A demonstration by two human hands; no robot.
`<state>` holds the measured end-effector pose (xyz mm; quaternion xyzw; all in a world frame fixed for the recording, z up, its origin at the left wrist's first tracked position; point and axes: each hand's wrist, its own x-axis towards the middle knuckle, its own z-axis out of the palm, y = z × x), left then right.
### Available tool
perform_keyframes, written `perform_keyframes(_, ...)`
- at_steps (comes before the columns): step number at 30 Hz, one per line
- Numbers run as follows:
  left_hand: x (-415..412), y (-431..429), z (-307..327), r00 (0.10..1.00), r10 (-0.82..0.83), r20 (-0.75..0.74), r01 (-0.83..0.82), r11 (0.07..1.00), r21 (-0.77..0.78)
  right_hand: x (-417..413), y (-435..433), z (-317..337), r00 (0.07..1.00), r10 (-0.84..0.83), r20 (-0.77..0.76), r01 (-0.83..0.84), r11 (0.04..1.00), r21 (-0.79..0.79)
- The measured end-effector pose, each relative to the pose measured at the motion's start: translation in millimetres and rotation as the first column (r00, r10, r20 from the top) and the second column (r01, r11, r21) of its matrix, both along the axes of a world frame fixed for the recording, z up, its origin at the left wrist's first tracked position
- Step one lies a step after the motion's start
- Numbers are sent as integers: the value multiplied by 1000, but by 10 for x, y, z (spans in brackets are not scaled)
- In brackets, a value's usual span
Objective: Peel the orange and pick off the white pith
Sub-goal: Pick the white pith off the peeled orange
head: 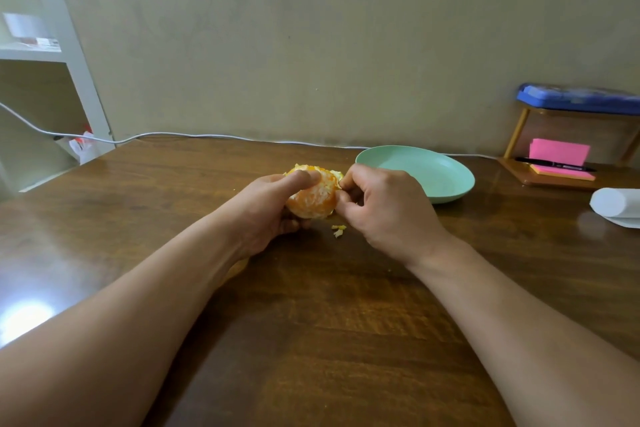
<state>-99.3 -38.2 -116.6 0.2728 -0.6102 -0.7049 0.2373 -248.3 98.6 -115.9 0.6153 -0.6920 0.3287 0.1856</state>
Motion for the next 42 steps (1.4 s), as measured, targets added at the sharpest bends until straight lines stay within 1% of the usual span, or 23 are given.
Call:
perform_keyframes(4,5,9,-3,1000,4,-18,-5,1000,-29,-7,-37,-13,999,-24,-37,23,999,-45)
perform_keyframes(7,10,24,1,1000,-17,-14,17,999,-27,-41,-45,-38,1000,-28,4,28,999,-44)
perform_keyframes(9,12,36,13,999,-44,-20,45,999,5,-90,-41,-65,992,-29,124,37,997,-65)
perform_keyframes(11,28,22,27,997,-73,-28,74,996,40,-142,-30,-81,962,-25,271,43,997,-60)
perform_keyframes(12,42,6,30,996,-84,-32,86,995,54,-162,-21,-89,948,-24,318,40,998,-43)
perform_keyframes(14,75,-43,42,994,-93,-50,96,992,79,-194,-11,-115,937,-17,349,12,1000,16)
perform_keyframes(16,107,-100,53,995,-66,-72,73,993,94,-180,-22,-134,943,-16,334,-22,994,111)
perform_keyframes(19,114,-153,60,997,1,-81,8,993,115,-131,-72,-130,979,-60,194,14,973,231)
perform_keyframes(22,93,-150,49,998,20,-57,-13,993,118,-97,-104,-75,992,-111,56,98,973,209)
perform_keyframes(24,83,-133,43,999,23,-39,-18,993,117,-69,-108,-48,991,-134,8,130,970,205)
perform_keyframes(26,76,-120,36,999,14,-42,-9,993,122,-40,-112,-52,992,-114,50,102,977,187)
perform_keyframes(29,61,-111,19,996,-1,-84,12,992,124,-11,-103,-49,971,-81,224,67,995,68)
perform_keyframes(33,53,-106,0,993,-46,-111,58,993,106,43,-54,-41,941,-4,339,19,999,-42)
perform_keyframes(35,48,-122,-22,992,-58,-111,68,994,85,68,-32,-29,942,36,334,-14,998,-66)
perform_keyframes(37,41,-124,-30,994,-69,-87,75,995,69,69,-37,-48,957,38,289,-25,999,-48)
perform_keyframes(39,34,-109,-27,996,-75,-57,77,996,45,49,-42,-68,973,21,228,-16,1000,-23)
perform_keyframes(42,26,-83,-28,998,-64,-24,65,998,18,5,-35,-53,995,4,95,-2,1000,-13)
